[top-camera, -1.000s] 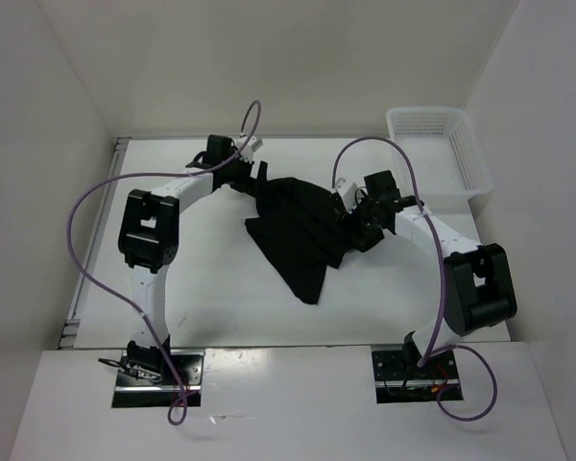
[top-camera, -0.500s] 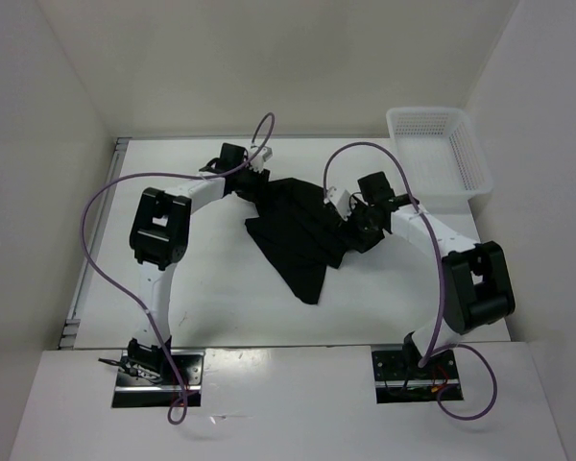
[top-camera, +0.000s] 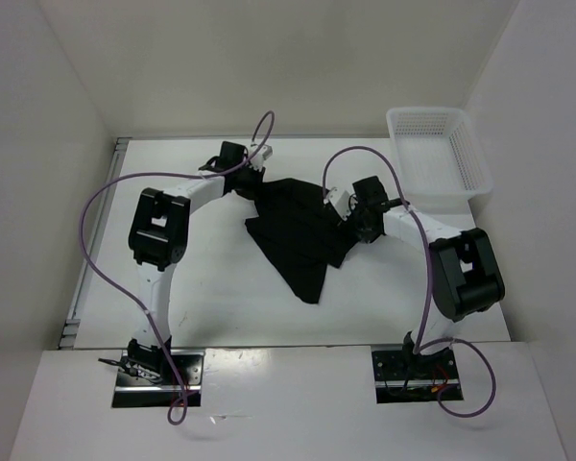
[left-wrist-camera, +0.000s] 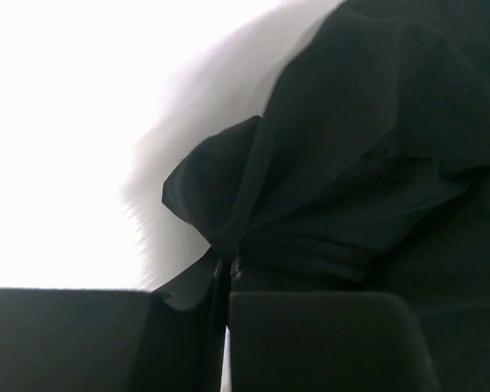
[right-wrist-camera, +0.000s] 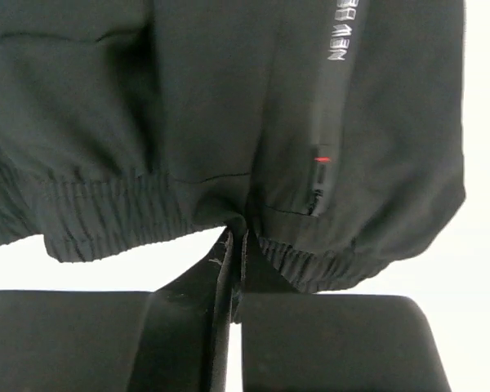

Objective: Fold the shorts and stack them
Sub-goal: Flatten the shorts out

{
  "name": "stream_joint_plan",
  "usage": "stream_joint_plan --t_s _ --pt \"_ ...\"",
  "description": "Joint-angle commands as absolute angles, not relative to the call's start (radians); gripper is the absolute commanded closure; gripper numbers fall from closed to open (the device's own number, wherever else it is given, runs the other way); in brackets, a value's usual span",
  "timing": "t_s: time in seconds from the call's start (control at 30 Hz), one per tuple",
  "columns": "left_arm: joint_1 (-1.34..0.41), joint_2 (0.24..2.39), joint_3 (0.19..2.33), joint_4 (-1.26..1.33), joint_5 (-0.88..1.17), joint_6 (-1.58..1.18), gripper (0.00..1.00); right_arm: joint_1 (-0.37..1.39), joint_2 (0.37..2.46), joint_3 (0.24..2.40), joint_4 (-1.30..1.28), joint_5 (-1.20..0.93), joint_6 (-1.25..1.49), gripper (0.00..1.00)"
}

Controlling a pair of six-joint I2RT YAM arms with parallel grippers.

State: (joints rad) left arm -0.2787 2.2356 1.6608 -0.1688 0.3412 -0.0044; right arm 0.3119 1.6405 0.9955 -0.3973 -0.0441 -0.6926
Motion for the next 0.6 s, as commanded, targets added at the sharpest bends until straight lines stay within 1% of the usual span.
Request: stream_joint_plan --t_s 0.0,0.07,0.1,0.17,0.2,0.23,0.27,0.3,0.33,0.37,0.43,0.47,0.53,0.57 --pt "-0.242 2.105 1.735 -0.159 0.307 0.000 1.00 0.319 1.647 1.134 -0.296 0.041 -0.713 1.00" --pt "-0.201 2.082 1.829 -0.172 0.275 0.000 1.00 0.319 1.675 1.231 -0.285 0.041 -0.713 1.00" --pt "-0.187 2.057 1.868 -0.185 0.262 0.000 1.00 0.319 1.690 1.343 -0.285 0.041 -0.713 1.00" --pt "-0.155 2.031 1.945 -0.210 0.218 0.000 1.00 0.319 1.724 1.464 -0.275 0.054 -0.713 1.00" --pt "-0.146 2.004 1.982 -0.210 0.198 0.000 1.00 0.319 1.762 1.589 -0.275 0.072 -0.722 1.00" --pt "-0.146 1.988 2.047 -0.219 0.180 0.000 1.00 0.319 1.782 1.653 -0.275 0.083 -0.735 1.00" --pt "-0.134 1.973 2.080 -0.239 0.148 0.000 1.00 0.319 1.801 1.713 -0.275 0.093 -0.735 1.00" --pt "-0.133 1.964 2.124 -0.308 0.129 0.000 1.00 0.319 1.830 1.824 -0.284 0.103 -0.735 1.00" --pt "-0.133 1.945 2.191 -0.342 0.112 0.000 1.00 0.319 1.830 1.869 -0.296 0.115 -0.735 1.00" --pt "-0.133 1.904 2.192 -0.366 0.089 0.000 1.00 0.319 1.839 1.923 -0.296 0.115 -0.735 1.00" --pt "-0.133 1.843 2.154 -0.394 0.075 0.000 1.00 0.319 1.810 1.933 -0.305 0.115 -0.745 1.00" --pt "-0.133 1.772 2.072 -0.394 0.057 0.000 1.00 0.333 1.795 1.918 -0.305 0.115 -0.746 1.00" --pt "-0.133 1.703 1.978 -0.405 0.043 0.000 1.00 0.347 1.737 1.887 -0.314 0.115 -0.767 1.00" --pt "-0.133 1.634 1.929 -0.417 0.043 0.000 1.00 0.359 1.715 1.841 -0.348 0.100 -0.767 1.00"
